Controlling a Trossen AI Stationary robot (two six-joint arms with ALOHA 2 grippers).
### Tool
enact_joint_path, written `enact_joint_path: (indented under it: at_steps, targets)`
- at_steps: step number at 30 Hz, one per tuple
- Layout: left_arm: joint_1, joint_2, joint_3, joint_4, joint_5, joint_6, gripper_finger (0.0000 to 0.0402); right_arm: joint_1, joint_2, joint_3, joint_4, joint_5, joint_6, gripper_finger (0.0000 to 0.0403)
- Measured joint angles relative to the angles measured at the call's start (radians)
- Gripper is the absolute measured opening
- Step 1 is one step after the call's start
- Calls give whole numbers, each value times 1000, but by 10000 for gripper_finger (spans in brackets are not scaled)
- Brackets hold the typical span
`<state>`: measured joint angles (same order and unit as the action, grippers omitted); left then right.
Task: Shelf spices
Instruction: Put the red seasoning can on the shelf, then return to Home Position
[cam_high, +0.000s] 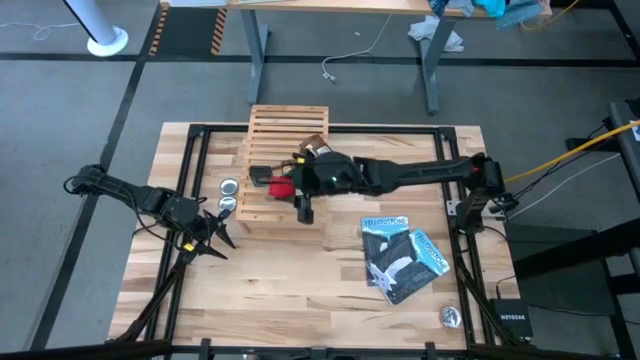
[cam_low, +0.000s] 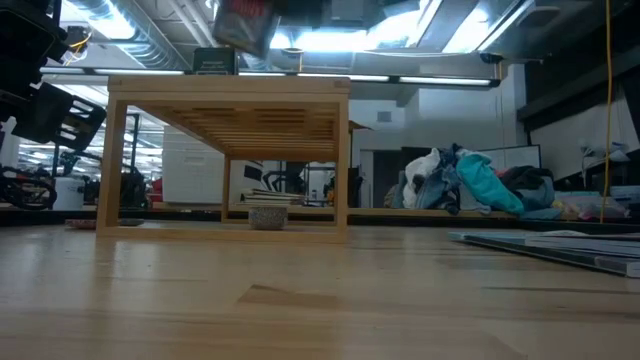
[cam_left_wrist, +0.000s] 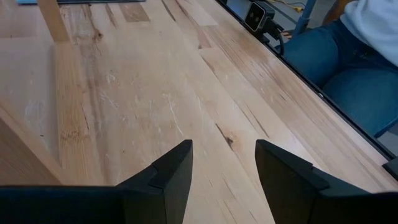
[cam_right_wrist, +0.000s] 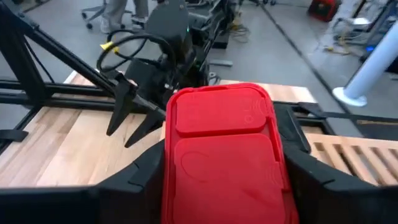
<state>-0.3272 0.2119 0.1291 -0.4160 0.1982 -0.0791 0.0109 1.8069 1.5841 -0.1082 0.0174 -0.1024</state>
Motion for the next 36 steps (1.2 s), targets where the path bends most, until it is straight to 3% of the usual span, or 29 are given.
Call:
enact_joint_path:
  at_steps: [9,19,28,36]
  targets:
    - [0,0,0,0,0,0,169,-72,110,0,82,-155,-3,214]
    - [0,0,0,0,0,0,169,-70,111,1,71,-168,-7,214]
    - [0,0,0,0,0,0,169,-71,111,1,106,-143,-7,320]
    - [0,0,0,0,0,0,169,-70,111,1,123,-142,-8,335]
